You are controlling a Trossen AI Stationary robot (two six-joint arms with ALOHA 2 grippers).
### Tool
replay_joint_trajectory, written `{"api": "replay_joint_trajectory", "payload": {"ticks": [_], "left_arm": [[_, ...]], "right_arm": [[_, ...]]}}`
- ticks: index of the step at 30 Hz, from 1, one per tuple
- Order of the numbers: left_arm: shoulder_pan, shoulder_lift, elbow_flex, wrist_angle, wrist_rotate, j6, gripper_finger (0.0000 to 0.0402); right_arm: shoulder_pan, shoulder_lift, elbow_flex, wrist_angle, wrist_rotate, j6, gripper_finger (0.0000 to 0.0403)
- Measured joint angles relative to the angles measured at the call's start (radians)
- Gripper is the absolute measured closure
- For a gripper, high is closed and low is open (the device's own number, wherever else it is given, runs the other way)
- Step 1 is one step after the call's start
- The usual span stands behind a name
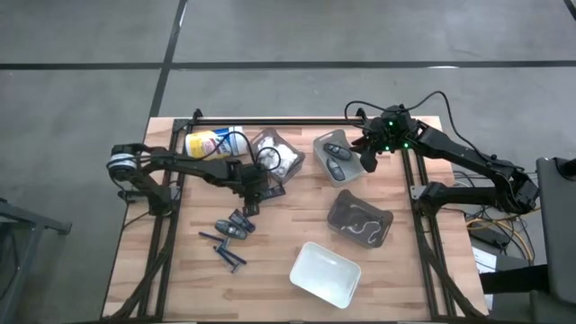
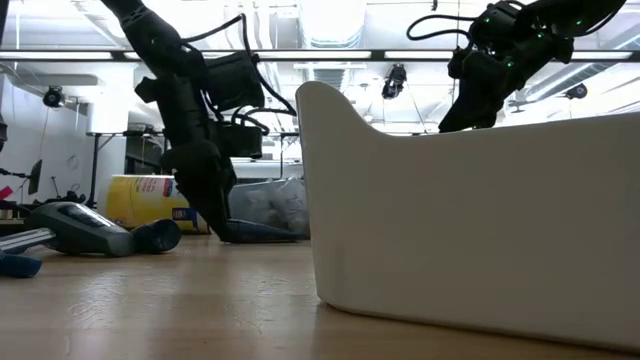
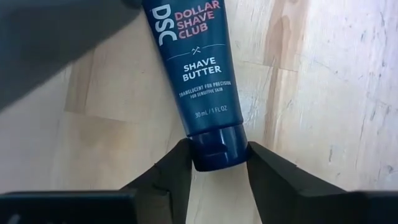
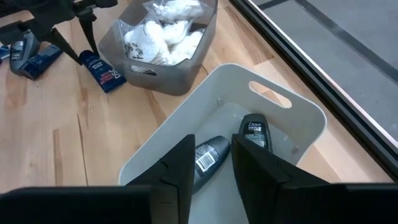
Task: Pick & Place Travel size toiletries
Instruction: Put the blue shave cream into the bottom black bin
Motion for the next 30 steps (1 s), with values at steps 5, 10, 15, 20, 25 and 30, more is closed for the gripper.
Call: {"api": "replay_joint_trajectory", "payload": {"ticks": [5, 10, 15, 20, 25, 30], "left_arm": [[-0.007, -0.013, 0.004, -0.018, 0.015, 0.005, 0.0276], [-0.018, -0.027, 0.036, -0.018, 0.051, 0.052, 0.0276], [-0.031, -0.043, 0.095, -0.017, 0.094, 0.119, 0.0276], [-0.035, -0.045, 0.170, -0.016, 0.122, 0.152, 0.0276], [-0.035, -0.045, 0.227, 0.035, 0.132, 0.167, 0.0276], [-0.035, -0.046, 0.256, 0.081, 0.143, 0.168, 0.0275]], "right_arm": [[0.000, 0.000, 0.000, -0.017, 0.000, -0.006, 0.0328], [0.000, 0.000, 0.000, -0.040, 0.000, -0.008, 0.0347], [0.000, -0.006, 0.000, -0.065, 0.000, -0.008, 0.0361], [0.001, -0.034, 0.000, -0.073, -0.050, -0.008, 0.0367], [0.007, -0.052, -0.001, -0.016, -0.126, -0.008, 0.0358], [0.036, -0.047, -0.005, 0.015, -0.129, -0.063, 0.0332]]}}
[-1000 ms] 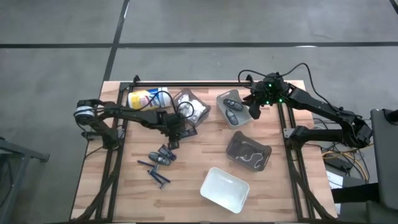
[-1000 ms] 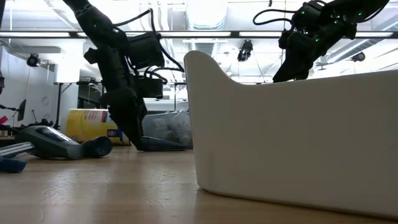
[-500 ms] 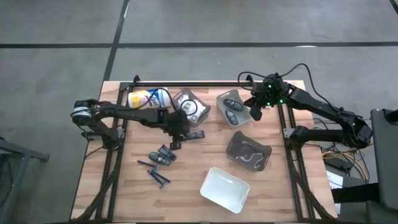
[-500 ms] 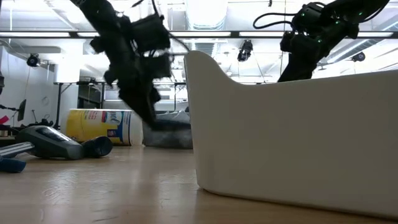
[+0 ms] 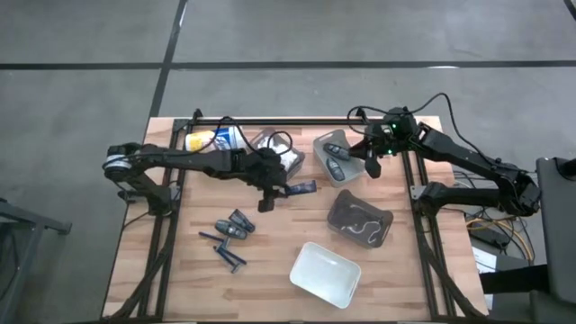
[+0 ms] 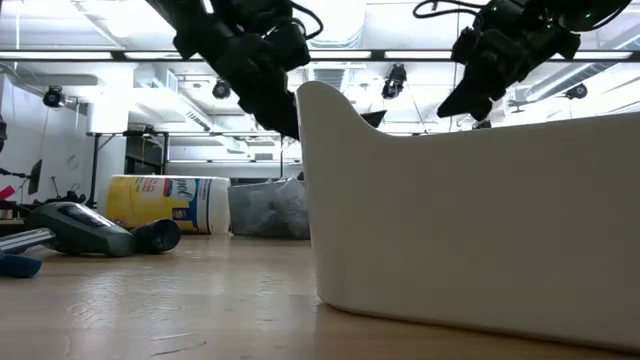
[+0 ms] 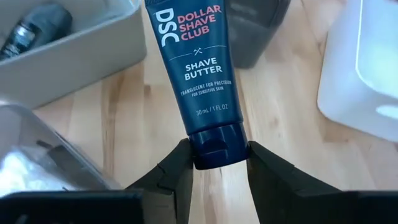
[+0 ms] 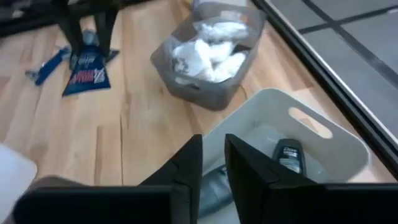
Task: Pick & Place Travel size toiletries
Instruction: Put the blue shave cream into the bottom black bin
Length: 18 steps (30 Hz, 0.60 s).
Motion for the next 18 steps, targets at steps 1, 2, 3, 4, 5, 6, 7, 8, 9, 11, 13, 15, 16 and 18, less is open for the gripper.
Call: {"api": "replay_joint_trajectory", "payload": {"ticks": [1, 2, 3, 4, 5, 6, 7, 8, 9, 11, 13, 15, 16, 18], "left_arm": [[0.000, 0.000, 0.005, 0.003, 0.000, -0.004, 0.0274], [0.000, 0.000, 0.009, 0.013, 0.000, -0.011, 0.0271], [0.000, 0.000, 0.013, 0.026, 0.000, -0.022, 0.0268], [0.000, 0.000, 0.015, 0.042, 0.000, -0.033, 0.0266], [0.000, 0.000, 0.015, 0.057, 0.000, -0.050, 0.0266], [0.000, 0.000, 0.015, 0.074, 0.001, -0.070, 0.0266], [0.001, 0.000, 0.014, 0.090, 0.005, -0.092, 0.0267], [0.001, 0.000, 0.014, 0.101, 0.015, -0.114, 0.0268], [0.001, 0.000, 0.014, 0.110, 0.032, -0.130, 0.0269], [0.002, 0.000, 0.014, 0.124, 0.068, -0.164, 0.0270], [0.002, 0.000, 0.014, 0.134, 0.099, -0.191, 0.0270], [0.001, 0.000, 0.014, 0.142, 0.112, -0.216, 0.0270], [0.001, 0.000, 0.014, 0.145, 0.113, -0.228, 0.0270], [0.001, 0.000, 0.013, 0.161, 0.113, -0.257, 0.0270]], "right_arm": [[0.008, 0.003, 0.000, 0.000, 0.000, -0.011, 0.0324], [0.014, 0.004, 0.000, 0.001, 0.000, -0.017, 0.0315], [0.022, 0.006, 0.000, 0.003, 0.000, -0.026, 0.0307], [0.030, 0.008, -0.001, 0.014, 0.000, -0.035, 0.0298], [0.041, 0.010, -0.003, 0.028, 0.000, -0.043, 0.0288], [0.052, 0.012, -0.005, 0.042, 0.000, -0.054, 0.0278], [0.064, 0.014, -0.006, 0.054, -0.001, -0.071, 0.0268], [0.078, 0.016, -0.006, 0.062, -0.001, -0.098, 0.0258], [0.090, 0.018, -0.006, 0.065, -0.001, -0.129, 0.0249], [0.111, 0.024, -0.007, 0.076, -0.003, -0.187, 0.0231], [0.135, 0.033, -0.008, 0.107, -0.003, -0.227, 0.0214], [0.158, 0.041, -0.010, 0.136, -0.003, -0.260, 0.0200], [0.170, 0.046, -0.010, 0.149, -0.003, -0.275, 0.0194], [0.195, 0.058, -0.010, 0.173, -0.003, -0.291, 0.0183]]}}
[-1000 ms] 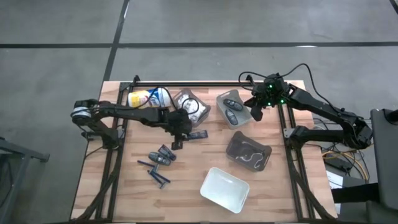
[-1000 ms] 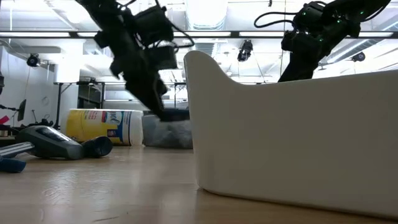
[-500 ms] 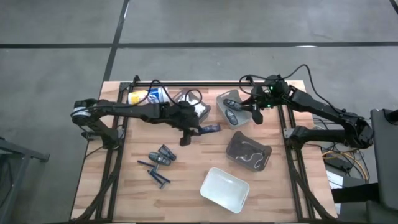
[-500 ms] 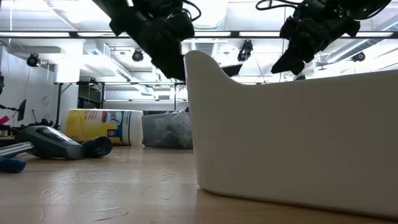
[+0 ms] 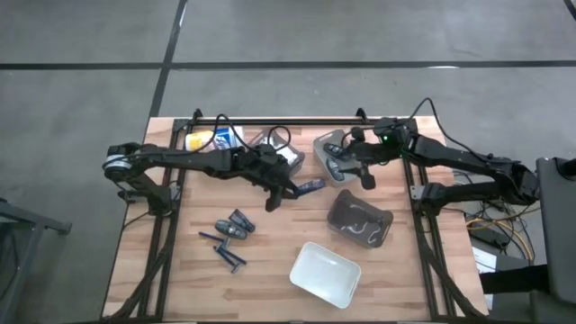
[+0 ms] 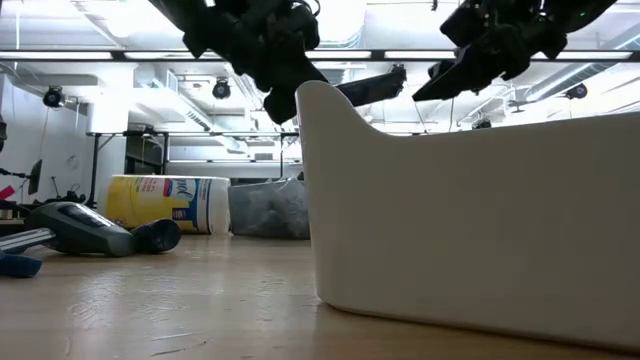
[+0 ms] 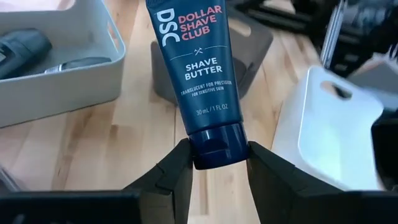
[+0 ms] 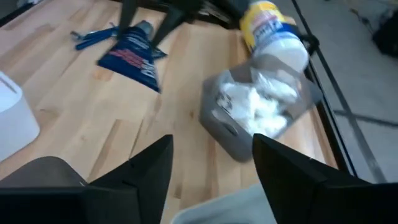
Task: Pick & Place Travel size toiletries
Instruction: Put the blue shave cream into the bottom black bin
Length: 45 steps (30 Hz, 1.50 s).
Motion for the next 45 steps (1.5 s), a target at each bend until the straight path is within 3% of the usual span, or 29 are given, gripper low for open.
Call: {"api": "replay_joint_trajectory", "payload": {"ticks": [9, 20, 24, 29, 39, 45], "left_arm": [[0.006, 0.000, -0.001, 0.055, 0.000, -0.086, 0.0269], [0.006, 0.004, -0.007, 0.187, 0.025, -0.090, 0.0268], [0.006, 0.004, -0.009, 0.213, 0.038, -0.089, 0.0268], [0.004, 0.004, -0.009, 0.227, 0.048, -0.081, 0.0268], [0.007, 0.006, -0.011, 0.217, 0.050, -0.047, 0.0268], [0.008, 0.007, -0.011, 0.219, 0.043, -0.029, 0.0248]], "right_arm": [[0.111, 0.019, -0.001, 0.033, 0.000, -0.046, 0.0164], [0.161, 0.024, -0.001, 0.158, 0.001, -0.047, 0.0204], [0.161, 0.024, -0.001, 0.190, -0.002, -0.048, 0.0225], [0.160, 0.033, -0.002, 0.218, -0.100, -0.066, 0.0261], [0.166, 0.071, -0.002, 0.246, -0.138, -0.079, 0.0378], [0.166, 0.074, -0.001, 0.217, -0.138, -0.067, 0.0393]]}}
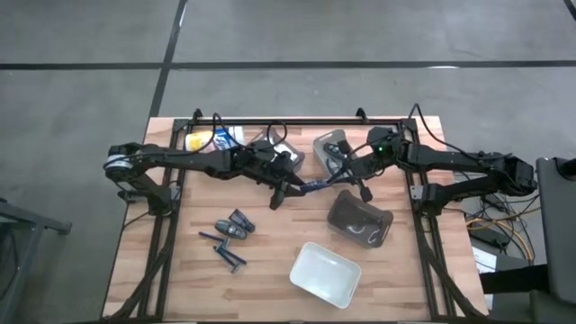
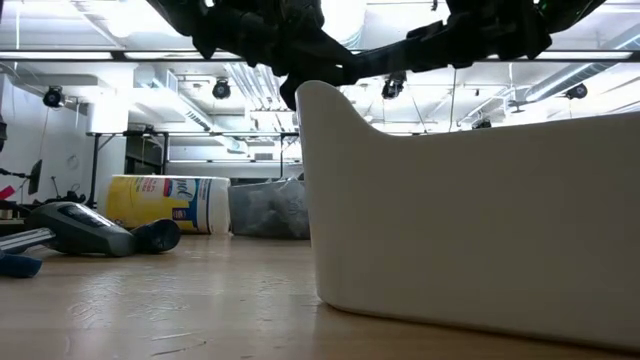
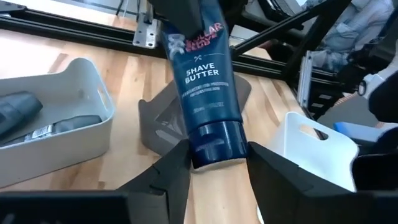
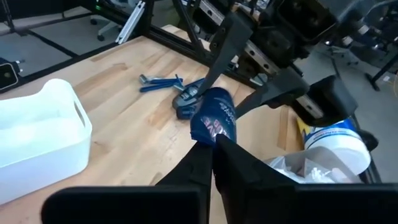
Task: Pick & Place Travel size toiletries
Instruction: Put the blue shave cream into the bottom black bin
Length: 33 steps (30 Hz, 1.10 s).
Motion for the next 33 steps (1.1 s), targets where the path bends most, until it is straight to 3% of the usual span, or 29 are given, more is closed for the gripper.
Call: {"api": "replay_joint_trajectory", "payload": {"ticks": [9, 17, 25, 33], "left_arm": [[0.001, -0.002, 0.003, 0.009, -0.012, 0.051, 0.0188], [0.009, -0.026, 0.013, -0.025, -0.019, 0.079, 0.0167], [0.009, -0.118, 0.016, -0.168, -0.043, 0.108, 0.0170], [0.008, -0.133, 0.001, -0.256, -0.078, 0.111, 0.0170]], "right_arm": [[0.000, -0.003, 0.000, -0.064, 0.017, 0.062, 0.0394], [-0.001, -0.018, 0.001, -0.125, 0.019, 0.283, 0.0394], [0.000, -0.037, 0.104, -0.473, 0.081, 0.368, 0.0394], [0.000, -0.038, 0.214, -0.743, 0.105, 0.415, 0.0394]]}}
